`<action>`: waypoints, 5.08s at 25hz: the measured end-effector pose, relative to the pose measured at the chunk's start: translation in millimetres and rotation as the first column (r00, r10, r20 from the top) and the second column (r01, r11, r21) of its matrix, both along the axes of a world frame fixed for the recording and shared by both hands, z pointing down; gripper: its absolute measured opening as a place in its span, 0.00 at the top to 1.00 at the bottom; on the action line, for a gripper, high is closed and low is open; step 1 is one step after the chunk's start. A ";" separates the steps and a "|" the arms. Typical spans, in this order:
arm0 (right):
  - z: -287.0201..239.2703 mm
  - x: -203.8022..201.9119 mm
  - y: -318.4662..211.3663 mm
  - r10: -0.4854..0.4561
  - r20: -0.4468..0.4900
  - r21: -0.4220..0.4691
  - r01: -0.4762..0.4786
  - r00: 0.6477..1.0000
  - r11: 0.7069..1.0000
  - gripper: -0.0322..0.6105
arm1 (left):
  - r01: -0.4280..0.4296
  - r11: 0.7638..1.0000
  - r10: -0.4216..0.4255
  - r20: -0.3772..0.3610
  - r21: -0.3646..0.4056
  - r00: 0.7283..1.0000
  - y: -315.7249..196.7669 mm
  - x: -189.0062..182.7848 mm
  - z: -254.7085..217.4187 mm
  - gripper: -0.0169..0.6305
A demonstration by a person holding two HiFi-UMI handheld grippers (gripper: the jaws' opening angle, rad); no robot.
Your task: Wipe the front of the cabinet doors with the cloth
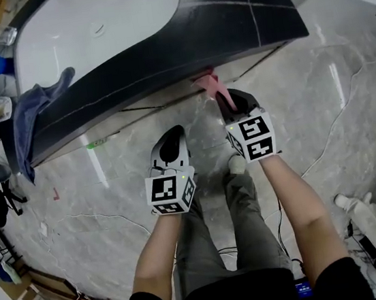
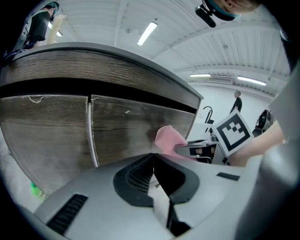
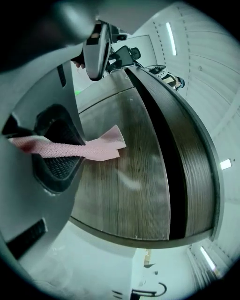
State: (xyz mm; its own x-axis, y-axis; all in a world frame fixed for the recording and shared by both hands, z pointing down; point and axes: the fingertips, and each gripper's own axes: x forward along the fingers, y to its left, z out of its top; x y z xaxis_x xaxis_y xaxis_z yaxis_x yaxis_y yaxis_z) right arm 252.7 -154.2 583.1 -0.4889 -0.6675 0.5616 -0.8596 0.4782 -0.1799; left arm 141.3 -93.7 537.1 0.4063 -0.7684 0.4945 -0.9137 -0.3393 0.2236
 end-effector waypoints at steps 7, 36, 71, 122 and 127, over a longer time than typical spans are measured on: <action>3.7 50.4 -4.7 0.052 -0.010 -0.004 -0.052 0.999 0.999 0.89 | -0.040 0.999 0.040 -0.012 -0.001 0.999 -10.4 46.3 1.4 0.96; 13.9 -57.7 52.1 -0.120 0.086 -0.059 0.125 0.989 0.990 0.89 | 0.072 0.997 -0.073 -0.033 -0.035 0.997 -9.5 -23.4 14.7 0.96; 68.5 -51.2 15.8 -0.166 -0.072 -0.122 0.157 0.983 0.980 0.89 | 0.020 0.995 -0.019 0.011 -0.096 1.000 -14.5 -29.4 53.5 0.96; 9.5 69.3 48.4 0.216 -0.057 -0.123 -0.222 0.975 0.967 0.89 | -0.147 0.984 0.147 -0.013 -0.097 0.989 9.1 39.5 27.3 0.96; -12.3 41.3 61.4 0.191 -0.049 -0.108 -0.195 0.980 0.975 0.89 | -0.118 0.990 0.115 -0.034 -0.080 0.993 14.8 11.1 7.0 0.96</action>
State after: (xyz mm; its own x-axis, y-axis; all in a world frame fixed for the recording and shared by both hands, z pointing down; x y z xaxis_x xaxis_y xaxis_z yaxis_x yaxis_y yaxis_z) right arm 294.0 -92.8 570.8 -0.3338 -0.6791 0.6538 -0.9410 0.2812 -0.1883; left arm 152.5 -78.9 544.1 0.5061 -0.6725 0.5401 -0.8616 -0.4227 0.2810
